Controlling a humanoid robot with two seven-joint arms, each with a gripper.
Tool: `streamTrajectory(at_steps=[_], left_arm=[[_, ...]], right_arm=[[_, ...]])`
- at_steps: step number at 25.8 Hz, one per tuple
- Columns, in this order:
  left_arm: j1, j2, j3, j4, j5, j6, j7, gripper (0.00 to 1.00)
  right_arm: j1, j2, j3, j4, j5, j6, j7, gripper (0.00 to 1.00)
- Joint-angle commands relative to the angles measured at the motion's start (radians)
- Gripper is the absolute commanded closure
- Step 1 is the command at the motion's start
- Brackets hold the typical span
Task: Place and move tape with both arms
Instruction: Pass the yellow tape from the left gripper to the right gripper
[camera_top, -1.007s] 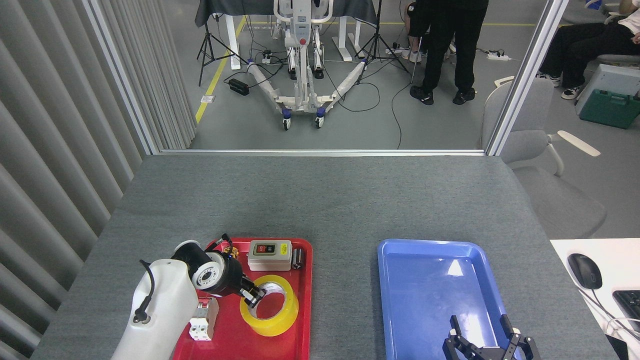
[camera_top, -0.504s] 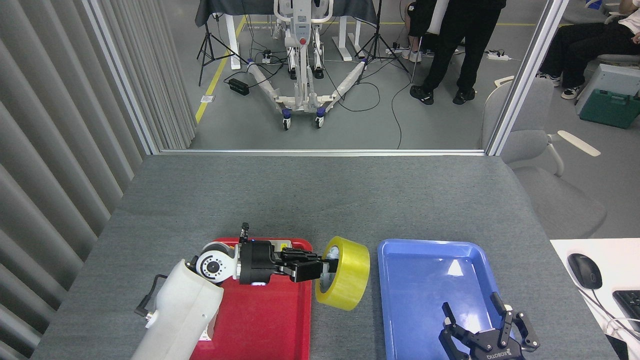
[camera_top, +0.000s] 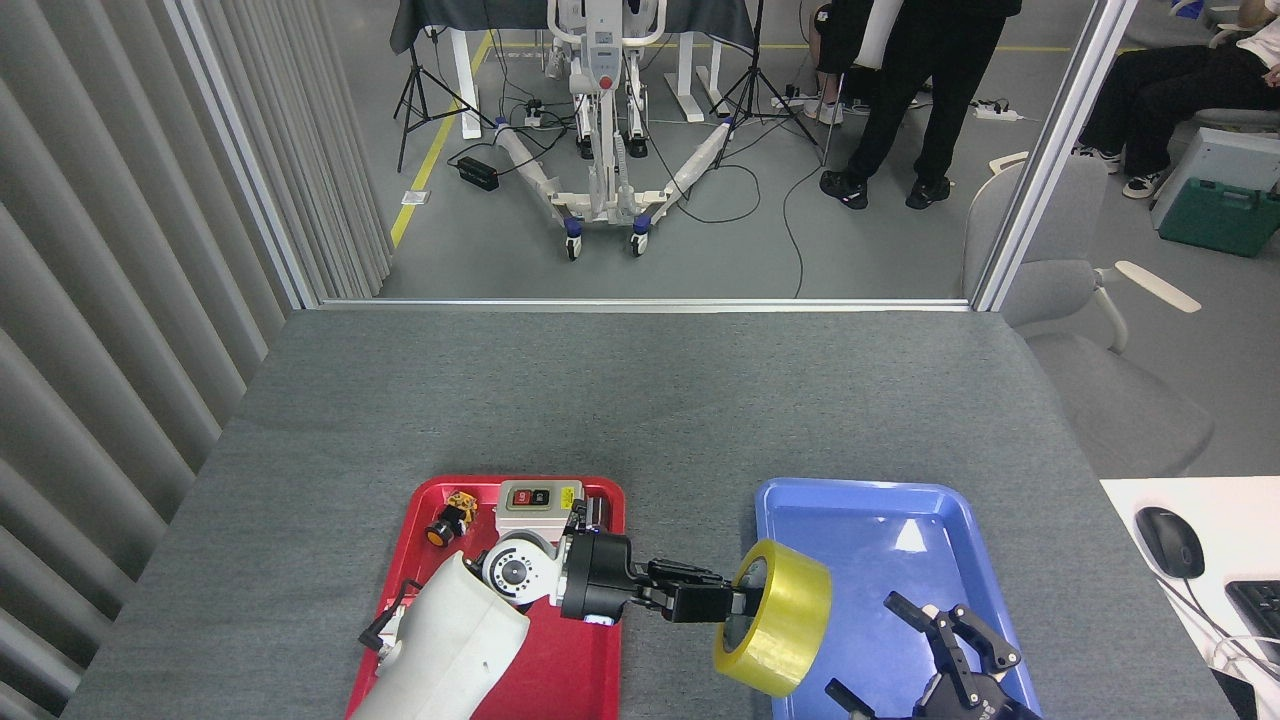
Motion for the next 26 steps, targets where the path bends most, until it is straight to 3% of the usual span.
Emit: streamTrajectory(at_steps=[1,9,15,17,20,21,22,24,25,26], left_arm=[[0.000,-0.014,0.003,0.010,0.000,0.000,0.001,1.00],[0.002,-0.037,0.003,0.021,-0.004,0.000,0.000,1.00],[0.003,-0.077,0.005,0.050,-0.021,0.000,-0.005,1.00],[0.003,-0.077,0.005,0.050,-0.024,0.000,-0.006,1.00],[0.003,-0.077,0.009,0.050,-0.037,0.000,-0.005,1.00],[0.003,-0.080,0.013,0.052,-0.044,0.000,-0.005,0.95],[0.003,-0.082,0.025,0.053,-0.047,0.000,-0.005,0.76],[-0.002,-0.082,0.111,0.060,-0.046,0.000,-0.002,0.19],[-0.006,-0.082,0.149,0.063,-0.043,0.000,0.000,0.00],[-0.009,-0.078,0.169,0.060,-0.047,0.000,0.000,0.00]], right_arm=[[0.017,-0.002,0.034,-0.042,-0.001,-0.009,-0.001,0.00],[0.073,0.013,0.039,-0.114,-0.001,-0.009,0.010,0.00],[0.036,0.059,0.088,-0.103,0.008,-0.009,0.052,0.01],[0.027,0.065,0.108,-0.100,0.009,-0.009,0.055,0.10],[0.031,0.064,0.111,-0.100,0.023,-0.009,0.055,0.34],[0.034,0.064,0.111,-0.100,0.026,-0.009,0.055,0.43],[0.036,0.062,0.111,-0.100,0.028,-0.009,0.055,0.52],[0.039,0.061,0.110,-0.100,0.028,-0.009,0.055,0.67],[0.042,0.061,0.106,-0.100,0.028,-0.009,0.055,0.73],[0.045,0.061,0.103,-0.100,0.028,-0.009,0.055,0.77]])
